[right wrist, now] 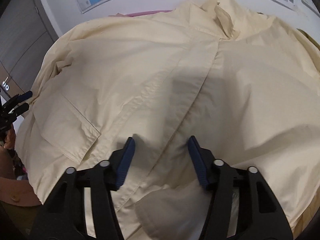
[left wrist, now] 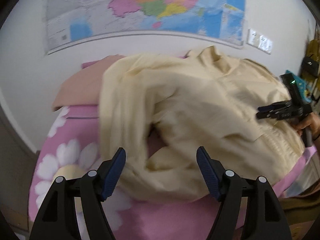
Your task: Fold large clothes
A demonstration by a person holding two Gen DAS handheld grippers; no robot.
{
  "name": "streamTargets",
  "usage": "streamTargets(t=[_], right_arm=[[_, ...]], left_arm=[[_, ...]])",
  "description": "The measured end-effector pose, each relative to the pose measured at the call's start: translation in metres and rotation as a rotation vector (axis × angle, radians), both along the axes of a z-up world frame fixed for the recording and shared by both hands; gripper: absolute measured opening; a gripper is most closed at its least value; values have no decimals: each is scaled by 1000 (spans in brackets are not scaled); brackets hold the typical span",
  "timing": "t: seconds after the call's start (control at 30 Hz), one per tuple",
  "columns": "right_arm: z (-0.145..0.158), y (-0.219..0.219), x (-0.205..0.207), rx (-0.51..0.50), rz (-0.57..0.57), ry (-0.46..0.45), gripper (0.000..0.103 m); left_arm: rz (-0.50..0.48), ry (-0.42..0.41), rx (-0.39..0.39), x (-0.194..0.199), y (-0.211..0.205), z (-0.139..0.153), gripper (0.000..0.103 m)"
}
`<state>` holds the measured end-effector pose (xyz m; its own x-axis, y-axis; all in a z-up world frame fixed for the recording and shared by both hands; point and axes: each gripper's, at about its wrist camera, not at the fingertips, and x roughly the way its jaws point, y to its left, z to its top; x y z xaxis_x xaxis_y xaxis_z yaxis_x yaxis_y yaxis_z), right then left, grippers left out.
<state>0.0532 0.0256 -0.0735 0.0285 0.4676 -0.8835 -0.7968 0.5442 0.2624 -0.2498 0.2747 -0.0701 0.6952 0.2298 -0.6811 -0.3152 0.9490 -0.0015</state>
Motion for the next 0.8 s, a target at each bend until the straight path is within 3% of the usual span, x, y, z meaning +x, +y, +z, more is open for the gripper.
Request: streamTargets(t=[0.07, 0.13, 0.2, 0.23, 0.3, 0.33, 0.37, 0.5, 0.53, 0.57, 0.6, 0.63, 0.67, 0.77, 0.8], right_arm=[[1, -1, 2, -15, -16, -22, 14], [2, 0, 7, -13, -16, -24, 2], [2, -1, 5, -15, -18, -32, 1], [2, 0, 4, -14, -18, -35, 1], [3, -3, 6, -5, -22, -25, 1], [3, -7, 6, 5, -27, -16, 1], [3, -8, 8, 16, -32, -6, 1], [6, -18, 19, 53, -78, 21, 1], [7, -21, 20, 60, -86, 29, 1], [10, -25, 21, 72, -94, 34, 4], [14, -29, 21, 87, -102, 35, 6], [19, -34, 21, 106, -103, 43, 13], [23, -36, 19, 119, -96, 53, 30], [29, -32, 10, 113, -64, 45, 57], [27, -29, 9, 97, -67, 41, 57]], left_arm=[[34, 49, 84, 4, -2, -8, 69], [76, 103, 177, 12, -4, -15, 62], [126, 144, 233, 19, -3, -15, 55], [145, 152, 254, 20, -1, -14, 44], [211, 198, 371, 25, 5, -11, 30], [254, 221, 440, 27, 10, -9, 14], [313, 263, 520, 31, 21, -7, 13], [442, 260, 560, 33, 56, 12, 29], [480, 256, 595, 33, 57, 16, 51], [502, 237, 582, 30, 55, 21, 62], [445, 169, 488, 23, 50, 28, 69], [360, 108, 391, 16, 44, 33, 69], [277, 58, 316, 9, 37, 36, 69], [70, -67, 260, -3, 3, 47, 73], [13, -94, 246, -4, -7, 48, 76]])
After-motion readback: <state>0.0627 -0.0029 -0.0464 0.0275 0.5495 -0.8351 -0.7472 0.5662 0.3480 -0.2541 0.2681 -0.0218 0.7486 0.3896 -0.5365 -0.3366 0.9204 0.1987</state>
